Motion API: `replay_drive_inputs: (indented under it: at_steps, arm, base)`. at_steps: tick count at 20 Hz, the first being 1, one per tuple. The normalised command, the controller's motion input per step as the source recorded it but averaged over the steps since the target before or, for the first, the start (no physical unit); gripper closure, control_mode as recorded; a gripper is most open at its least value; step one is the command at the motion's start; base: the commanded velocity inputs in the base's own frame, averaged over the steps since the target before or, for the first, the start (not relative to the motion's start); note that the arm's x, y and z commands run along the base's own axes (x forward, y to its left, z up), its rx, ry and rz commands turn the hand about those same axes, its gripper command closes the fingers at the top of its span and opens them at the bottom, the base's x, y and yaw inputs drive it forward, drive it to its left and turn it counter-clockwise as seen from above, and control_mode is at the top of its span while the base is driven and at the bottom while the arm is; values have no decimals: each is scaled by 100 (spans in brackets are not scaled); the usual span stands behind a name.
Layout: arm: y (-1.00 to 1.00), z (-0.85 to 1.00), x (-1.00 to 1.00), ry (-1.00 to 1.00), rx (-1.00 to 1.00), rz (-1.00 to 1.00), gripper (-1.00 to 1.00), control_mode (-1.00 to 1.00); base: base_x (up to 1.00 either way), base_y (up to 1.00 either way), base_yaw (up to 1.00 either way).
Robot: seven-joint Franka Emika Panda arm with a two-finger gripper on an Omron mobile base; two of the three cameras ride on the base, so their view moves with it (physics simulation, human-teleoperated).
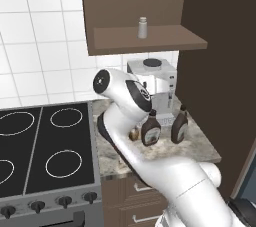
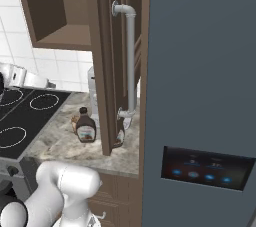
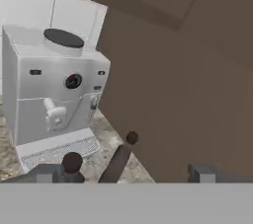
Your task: There are various items on the counter. Only move the condiments/shakers into the cabinet.
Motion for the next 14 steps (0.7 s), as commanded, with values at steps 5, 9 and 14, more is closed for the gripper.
replay_drive_inputs:
  at_steps: [5,9,14]
  arm:
    - [1,-100,-75,19,0,-38,-100,-100]
    - [0,-71,-26,-1,-6,-20,-100,-100]
    - [0,-41,5,-16,-5,0,-100,-100]
  base:
    - [0,0,0]
    - [0,0,0]
    - [0,0,0]
